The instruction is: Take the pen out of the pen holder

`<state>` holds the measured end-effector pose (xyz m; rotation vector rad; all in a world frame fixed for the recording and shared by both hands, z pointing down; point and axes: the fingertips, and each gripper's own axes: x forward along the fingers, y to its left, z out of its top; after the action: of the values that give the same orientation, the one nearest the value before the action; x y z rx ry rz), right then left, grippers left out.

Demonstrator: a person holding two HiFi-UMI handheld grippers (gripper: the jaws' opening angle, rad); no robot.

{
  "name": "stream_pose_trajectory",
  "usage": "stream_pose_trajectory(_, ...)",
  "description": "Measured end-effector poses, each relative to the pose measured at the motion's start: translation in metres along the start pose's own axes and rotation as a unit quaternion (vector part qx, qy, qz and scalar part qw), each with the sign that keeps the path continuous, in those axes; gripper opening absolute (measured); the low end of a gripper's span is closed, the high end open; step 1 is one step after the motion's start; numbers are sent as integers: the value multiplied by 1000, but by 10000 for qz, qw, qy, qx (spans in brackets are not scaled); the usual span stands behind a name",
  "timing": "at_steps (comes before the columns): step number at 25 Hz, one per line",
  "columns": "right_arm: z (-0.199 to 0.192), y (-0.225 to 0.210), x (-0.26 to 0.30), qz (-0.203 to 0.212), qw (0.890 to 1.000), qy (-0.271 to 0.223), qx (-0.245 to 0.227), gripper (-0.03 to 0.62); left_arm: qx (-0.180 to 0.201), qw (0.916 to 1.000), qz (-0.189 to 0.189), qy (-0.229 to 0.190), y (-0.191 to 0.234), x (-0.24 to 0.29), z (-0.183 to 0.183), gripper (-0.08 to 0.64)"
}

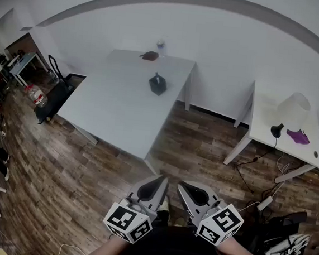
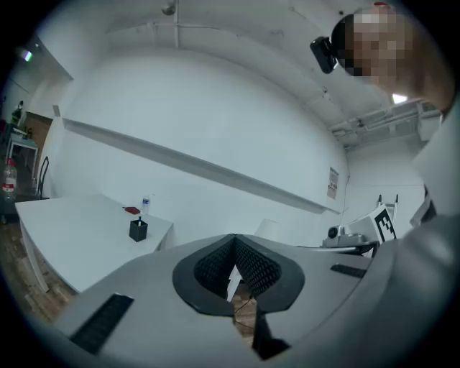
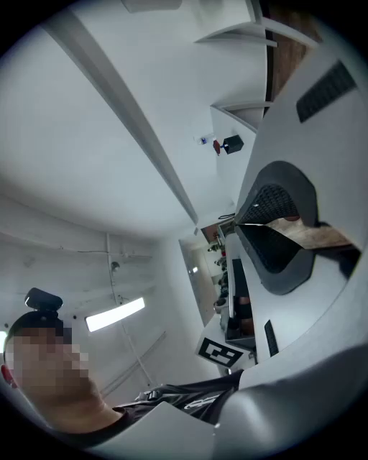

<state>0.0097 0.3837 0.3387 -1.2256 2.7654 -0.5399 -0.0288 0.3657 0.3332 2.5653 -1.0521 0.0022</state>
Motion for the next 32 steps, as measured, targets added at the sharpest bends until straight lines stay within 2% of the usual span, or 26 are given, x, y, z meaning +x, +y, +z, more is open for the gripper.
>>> stream_pose_trajectory(6, 10, -33, 55, -104, 9999, 40, -78, 14, -11, 9999, -130, -68, 53, 38, 17, 5)
stream_pose_trajectory(13, 39, -59, 132, -217, 9995, -25, -226, 14, -46, 9996, -243, -158, 127, 77, 51, 6)
stream_pose_trajectory(22, 58, -101, 191, -264, 9995, 56, -190, 14, -32, 9991, -410, -141, 176, 130, 78, 5)
stream_pose_trajectory(27, 68, -131, 214, -126, 9998, 97, -143, 14, -13, 9995, -286, -127, 194, 160, 88, 5)
stream_pose_trajectory(32, 81, -174, 244, 235, 9994, 215, -111, 15, -84, 9998, 80, -138, 219, 201, 98, 5)
